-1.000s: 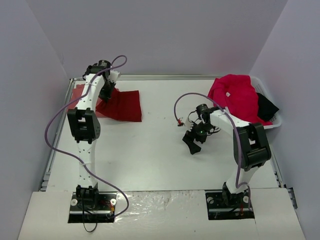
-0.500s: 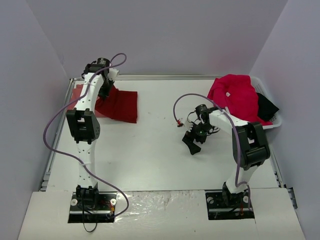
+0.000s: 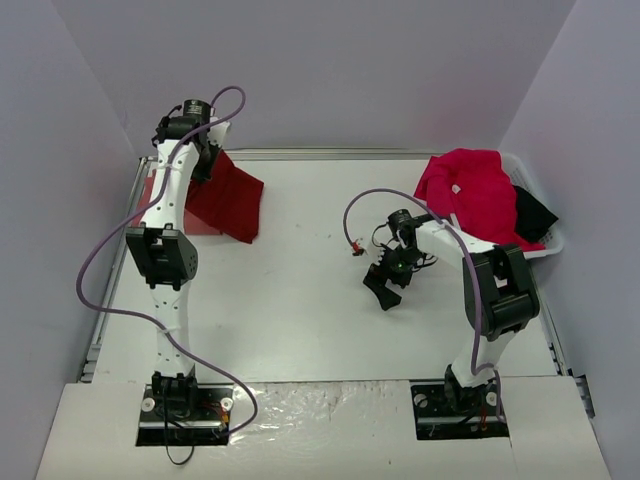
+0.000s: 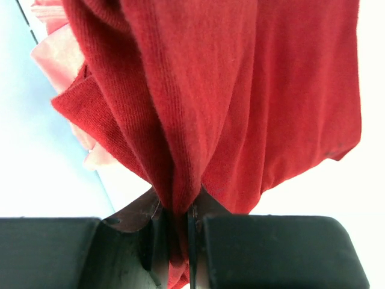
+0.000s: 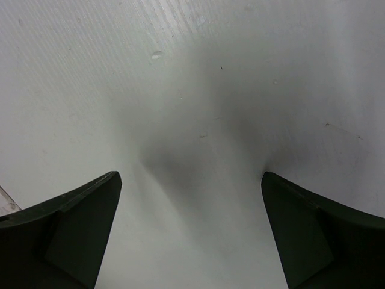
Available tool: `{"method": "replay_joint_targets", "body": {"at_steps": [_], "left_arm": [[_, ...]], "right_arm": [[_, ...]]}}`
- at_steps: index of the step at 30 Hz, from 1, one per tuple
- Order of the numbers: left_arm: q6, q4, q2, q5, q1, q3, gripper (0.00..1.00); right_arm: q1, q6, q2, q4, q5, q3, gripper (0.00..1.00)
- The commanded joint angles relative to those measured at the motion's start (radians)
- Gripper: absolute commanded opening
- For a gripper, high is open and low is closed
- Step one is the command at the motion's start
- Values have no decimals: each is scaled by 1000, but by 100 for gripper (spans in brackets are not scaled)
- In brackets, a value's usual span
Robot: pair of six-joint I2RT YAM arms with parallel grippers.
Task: Fold and stack the t-shirts
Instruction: Put the neatly folded tshirt into the corner of the board with the left arm
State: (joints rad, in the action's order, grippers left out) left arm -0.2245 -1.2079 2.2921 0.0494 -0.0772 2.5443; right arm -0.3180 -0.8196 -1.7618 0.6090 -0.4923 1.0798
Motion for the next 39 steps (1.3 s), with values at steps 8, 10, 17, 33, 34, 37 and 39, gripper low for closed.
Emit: {"method": "replay_joint_targets", "body": {"at_steps": [8, 10, 17, 33, 34, 37, 39], "left_arm": [[-36, -21, -123, 86, 11, 7, 2], [-44, -16, -126, 93, 11, 8, 2], [-49, -25, -129, 93, 10, 50, 2], [-55, -39, -135, 107, -6, 113, 2], [-55, -39, -137, 109, -4, 111, 2], [-53, -38, -138, 110, -3, 105, 3], [-55, -30, -143, 107, 1, 84, 2]], "right_arm": [[-20, 4, -53, 38, 40, -14, 100], [-20, 4, -56, 38, 44, -14, 100], [-21, 7, -68, 40, 57, -15, 100], [-35, 14, -96, 38, 84, -18, 100], [-35, 13, -96, 38, 84, -17, 100], [-36, 13, -100, 38, 87, -17, 100], [-38, 16, -106, 38, 92, -18, 100]]}}
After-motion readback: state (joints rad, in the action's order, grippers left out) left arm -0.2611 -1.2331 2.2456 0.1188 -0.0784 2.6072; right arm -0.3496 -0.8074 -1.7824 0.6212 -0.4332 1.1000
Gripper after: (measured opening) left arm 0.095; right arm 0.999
